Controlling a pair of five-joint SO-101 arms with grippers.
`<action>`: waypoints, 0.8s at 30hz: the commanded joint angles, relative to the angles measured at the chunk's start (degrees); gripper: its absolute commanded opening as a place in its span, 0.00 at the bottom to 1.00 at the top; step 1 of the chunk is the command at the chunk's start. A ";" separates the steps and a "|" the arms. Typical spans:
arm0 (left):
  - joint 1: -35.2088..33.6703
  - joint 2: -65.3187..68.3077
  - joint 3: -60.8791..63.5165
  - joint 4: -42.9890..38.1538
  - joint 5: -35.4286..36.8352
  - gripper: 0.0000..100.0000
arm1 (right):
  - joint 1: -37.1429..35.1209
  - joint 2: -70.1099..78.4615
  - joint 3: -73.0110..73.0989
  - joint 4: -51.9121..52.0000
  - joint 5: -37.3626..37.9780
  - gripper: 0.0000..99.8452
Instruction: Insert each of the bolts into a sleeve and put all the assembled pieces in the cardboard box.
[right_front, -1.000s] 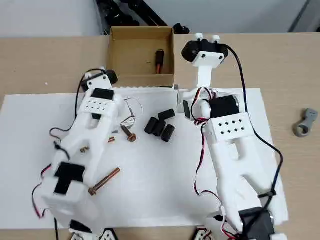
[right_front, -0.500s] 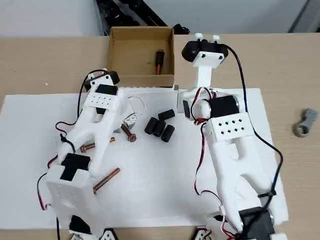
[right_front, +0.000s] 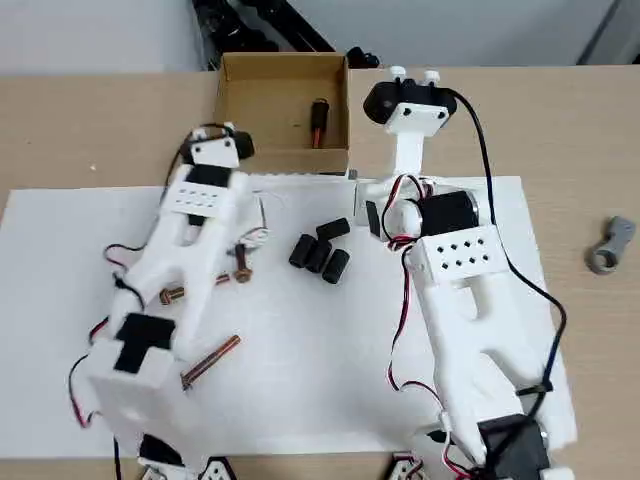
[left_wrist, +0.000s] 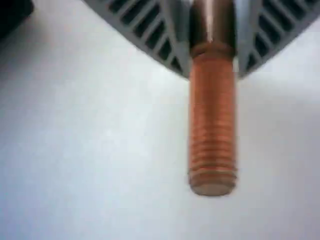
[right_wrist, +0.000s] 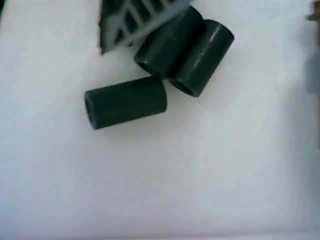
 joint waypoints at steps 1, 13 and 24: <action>0.09 -8.97 -0.84 2.55 -10.99 0.00 | 0.31 -2.33 -0.26 -0.48 -0.62 0.13; -0.79 -15.30 -0.84 18.81 -66.64 0.00 | 0.04 -2.33 -0.26 -0.66 -0.62 0.13; -9.23 -15.12 -1.01 17.67 -106.20 0.00 | 0.04 -2.33 -0.26 -0.48 -0.53 0.13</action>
